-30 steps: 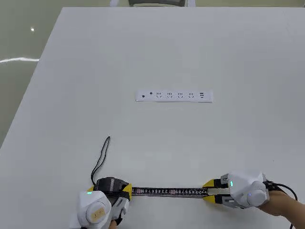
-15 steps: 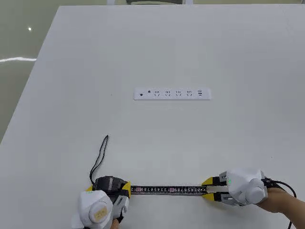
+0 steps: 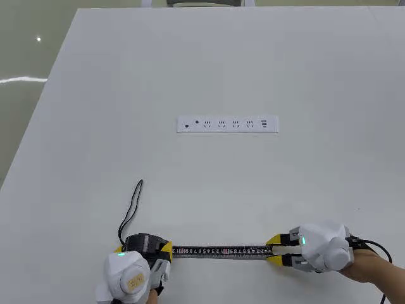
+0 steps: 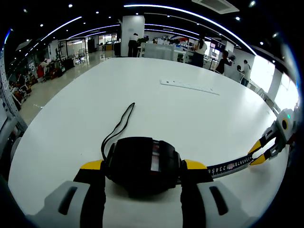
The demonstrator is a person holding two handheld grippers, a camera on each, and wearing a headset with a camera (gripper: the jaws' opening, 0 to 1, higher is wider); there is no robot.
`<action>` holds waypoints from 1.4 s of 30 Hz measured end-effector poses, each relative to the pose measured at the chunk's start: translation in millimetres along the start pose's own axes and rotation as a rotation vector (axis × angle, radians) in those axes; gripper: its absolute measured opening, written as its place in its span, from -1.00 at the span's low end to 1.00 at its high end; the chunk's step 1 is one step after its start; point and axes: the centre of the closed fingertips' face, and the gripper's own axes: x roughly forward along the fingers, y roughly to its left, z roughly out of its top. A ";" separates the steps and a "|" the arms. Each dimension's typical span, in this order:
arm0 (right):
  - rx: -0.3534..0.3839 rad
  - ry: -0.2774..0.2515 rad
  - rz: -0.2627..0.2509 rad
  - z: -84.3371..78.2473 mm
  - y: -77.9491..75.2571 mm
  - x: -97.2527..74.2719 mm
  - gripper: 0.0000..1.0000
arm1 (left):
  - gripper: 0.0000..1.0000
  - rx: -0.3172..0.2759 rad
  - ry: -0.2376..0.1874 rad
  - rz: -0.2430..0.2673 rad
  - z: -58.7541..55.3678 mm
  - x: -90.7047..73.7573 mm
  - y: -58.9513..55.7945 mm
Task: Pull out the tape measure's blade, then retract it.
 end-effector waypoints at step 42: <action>-0.011 -0.032 -0.006 18.8 -0.6 4.6 -0.73 | 0.20 -0.004 0.028 -0.020 -2.9 0.1 1.9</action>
